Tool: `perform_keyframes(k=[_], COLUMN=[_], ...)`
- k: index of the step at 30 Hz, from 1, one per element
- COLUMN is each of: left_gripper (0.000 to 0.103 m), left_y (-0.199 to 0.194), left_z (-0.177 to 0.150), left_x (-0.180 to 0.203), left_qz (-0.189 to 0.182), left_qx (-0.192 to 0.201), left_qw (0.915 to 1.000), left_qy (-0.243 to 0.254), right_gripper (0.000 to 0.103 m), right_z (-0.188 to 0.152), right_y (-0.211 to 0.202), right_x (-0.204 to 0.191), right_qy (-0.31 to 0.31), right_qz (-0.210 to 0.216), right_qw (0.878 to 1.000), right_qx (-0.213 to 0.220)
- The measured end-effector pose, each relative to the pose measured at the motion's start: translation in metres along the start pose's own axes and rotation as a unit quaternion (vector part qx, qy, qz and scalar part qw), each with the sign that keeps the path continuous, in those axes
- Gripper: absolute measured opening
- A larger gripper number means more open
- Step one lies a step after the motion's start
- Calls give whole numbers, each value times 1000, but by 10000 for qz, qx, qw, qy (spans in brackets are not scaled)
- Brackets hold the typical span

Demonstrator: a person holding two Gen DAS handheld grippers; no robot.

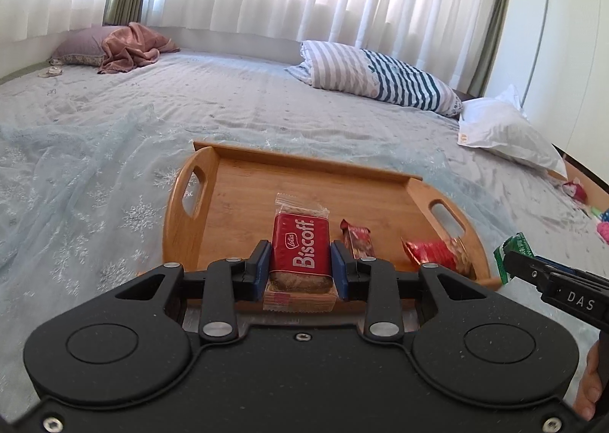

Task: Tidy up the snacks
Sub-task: 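Carry both packs onto the wooden tray and open both tools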

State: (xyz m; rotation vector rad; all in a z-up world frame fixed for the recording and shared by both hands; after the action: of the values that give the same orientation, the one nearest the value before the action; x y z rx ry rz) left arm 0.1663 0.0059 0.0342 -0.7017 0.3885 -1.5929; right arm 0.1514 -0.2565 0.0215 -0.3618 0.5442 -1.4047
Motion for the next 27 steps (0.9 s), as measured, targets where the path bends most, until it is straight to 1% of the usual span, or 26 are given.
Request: perform_keyframes(k=[6, 9, 11, 14, 18, 27], left_gripper=[32, 32, 32, 32, 32, 32], left_y=[41, 59, 70, 82, 94, 105], left_z=[19, 23, 23, 23, 22, 19], left_x=[0, 0, 1, 2, 4, 8], left_qz=[62, 131, 108, 149, 216, 283], left_qx=[-329, -432, -504, -581, -668, -717], left_qw=[9991, 9984, 9979, 9972, 9966, 9962], left_qy=[-258, -338, -396, -447, -431, -401], right_gripper=[53, 53, 53, 53, 53, 54], right_z=[34, 45, 50, 52, 52, 47], right_y=[39, 63, 78, 99, 118, 134], right_x=[5, 7, 9, 8, 5, -5], right_qy=[301, 522, 633, 715, 615, 413], right_qz=[229, 380, 437, 416, 293, 244], right_qw=[9983, 9951, 9927, 9897, 9886, 9870], right_qx=[-450, -752, -924, -1164, -1345, -1533])
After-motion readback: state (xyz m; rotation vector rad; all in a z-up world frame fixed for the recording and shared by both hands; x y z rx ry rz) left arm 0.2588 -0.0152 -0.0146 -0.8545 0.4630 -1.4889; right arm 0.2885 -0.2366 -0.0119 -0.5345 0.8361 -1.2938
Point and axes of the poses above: each gripper's, at about its wrist camera, not at the fingertips, and y roughly the way its jaws point, x to its right, z to its top, the point moved 6 cm from there along y, roughly the way its jaws point, and after that the axes turned 8 degrees about -x, right-handed, at the moved point
